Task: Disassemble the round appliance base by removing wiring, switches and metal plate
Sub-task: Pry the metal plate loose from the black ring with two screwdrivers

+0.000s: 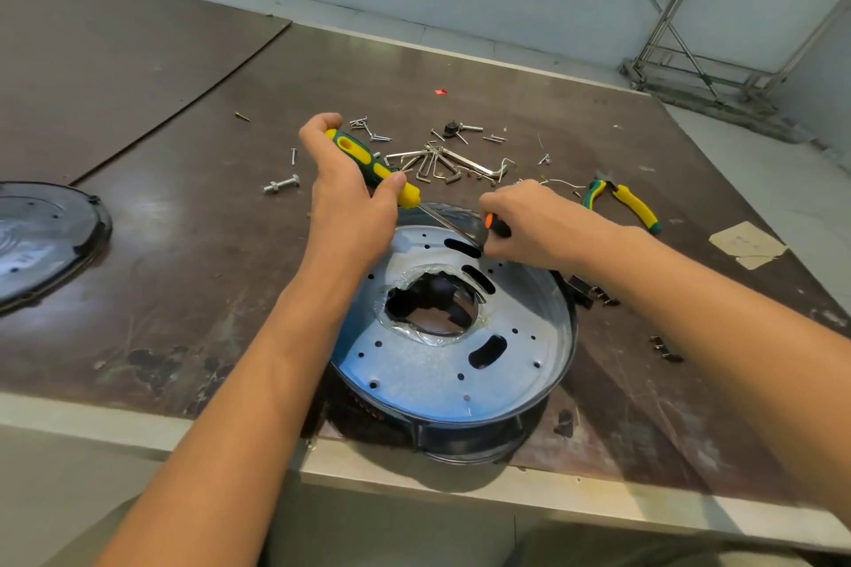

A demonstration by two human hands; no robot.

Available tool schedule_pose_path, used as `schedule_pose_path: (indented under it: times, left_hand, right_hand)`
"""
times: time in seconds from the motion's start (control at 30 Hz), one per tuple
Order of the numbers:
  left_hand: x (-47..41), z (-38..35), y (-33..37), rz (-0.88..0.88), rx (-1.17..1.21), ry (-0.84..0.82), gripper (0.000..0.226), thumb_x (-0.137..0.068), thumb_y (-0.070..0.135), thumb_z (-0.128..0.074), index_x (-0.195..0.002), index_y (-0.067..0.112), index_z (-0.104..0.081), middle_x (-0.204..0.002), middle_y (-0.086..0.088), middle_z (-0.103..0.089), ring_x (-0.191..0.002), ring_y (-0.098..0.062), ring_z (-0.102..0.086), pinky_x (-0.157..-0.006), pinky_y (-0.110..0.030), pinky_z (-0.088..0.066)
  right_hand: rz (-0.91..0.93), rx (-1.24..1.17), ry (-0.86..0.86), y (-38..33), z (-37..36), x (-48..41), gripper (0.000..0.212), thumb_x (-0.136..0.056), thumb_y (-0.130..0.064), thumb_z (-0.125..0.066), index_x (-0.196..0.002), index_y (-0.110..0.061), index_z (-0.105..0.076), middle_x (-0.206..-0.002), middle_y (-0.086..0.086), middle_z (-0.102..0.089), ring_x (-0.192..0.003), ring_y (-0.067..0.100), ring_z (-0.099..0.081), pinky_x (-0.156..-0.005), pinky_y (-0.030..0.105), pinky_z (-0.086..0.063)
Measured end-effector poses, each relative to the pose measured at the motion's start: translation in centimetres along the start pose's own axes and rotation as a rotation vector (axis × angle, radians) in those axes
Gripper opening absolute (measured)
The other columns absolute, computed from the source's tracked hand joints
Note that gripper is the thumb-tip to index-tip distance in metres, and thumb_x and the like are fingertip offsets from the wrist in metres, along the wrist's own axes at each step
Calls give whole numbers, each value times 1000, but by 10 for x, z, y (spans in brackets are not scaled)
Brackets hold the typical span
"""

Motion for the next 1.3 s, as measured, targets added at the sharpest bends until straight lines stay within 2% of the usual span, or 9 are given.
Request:
schedule_pose_path:
  times: [0.2,0.3,0.53,0.7,0.87,0.97,1.07,1.17,1.3]
  left_hand:
    - [0,2,4,-49,48,47,65,-91,2,-69,-134,25,-26,-102,9,-49,-81,15,-62,-69,-8,-51]
    - [0,13,10,-79,95,129,65,-87,7,-73,-133,24,-31,-103,7,-51,-79,9,-62,-75,-14,-55]
    - [20,68,16,-138,243,353,57,-73,17,-88,-110,24,-45,-98,1,-64,-86,-12,-70,-74,-33,-62]
    - [60,102,-4,-159,211,446,47,-77,12,-85,-97,24,-44,-102,-11,-71,-94,-17,-74,-85,-35,-60]
    - [96,107,-27,-171,-101,302,39,-82,8,-80,-92,23,-45,-104,7,-71,-100,-4,-69,-85,-18,-55]
    - [99,96,-41,-202,-364,122,43,-83,-3,-73,-87,29,-45,-103,13,-67,-96,-1,-62,-81,-2,-43]
    - [100,80,-56,-170,-530,-83,41,-84,-7,-65,-101,29,-55,-112,13,-59,-102,-4,-55,-87,-4,-36]
    - [94,68,-67,-52,-585,-246,41,-92,6,-62,-127,25,-54,-139,6,-49,-124,-14,-51,-103,-23,-40]
    - [78,58,-63,48,-600,-403,41,-102,27,-52,-142,26,-46,-149,1,-44,-129,-19,-49,-105,-34,-41]
  right_hand:
    - [-100,-209,88,20,12,17,16,-86,-18,-68,-75,-10,-59,-73,8,-59,-67,19,-50,-64,38,-47]
    - [-211,-350,256,36,23,32,19,-89,-16,-66,-74,-26,-58,-68,-6,-58,-61,5,-48,-57,17,-41]
    - [-391,-363,282,62,18,87,14,-85,-13,-68,-73,-18,-63,-71,0,-65,-73,24,-60,-67,38,-51]
    - [-453,-317,213,54,-16,116,20,-86,-19,-73,-72,-22,-60,-73,-2,-62,-74,22,-58,-59,35,-48]
    - [-441,-304,195,40,-36,130,24,-89,-23,-76,-75,-28,-57,-77,-8,-61,-76,15,-58,-57,25,-38]
    - [-420,-264,133,33,-51,131,10,-90,-27,-76,-90,-28,-65,-90,-6,-68,-84,15,-61,-64,27,-47]
    - [-459,-290,120,37,-56,130,17,-91,-26,-76,-107,-24,-70,-109,-1,-72,-92,14,-60,-77,29,-50]
    - [-525,-361,88,46,-56,128,30,-89,-33,-78,-115,-21,-67,-121,5,-69,-105,20,-62,-88,34,-52]
    - [-570,-552,78,56,-50,128,67,-93,-31,-74,-148,-18,-39,-147,10,-54,-134,29,-53,-107,41,-45]
Point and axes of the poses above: each hand's wrist, its own x-axis away from the middle knuckle, its own z-axis out of the back of the hand, y = z × x, the point moved 6 cm from there along -x, towards the middle knuckle
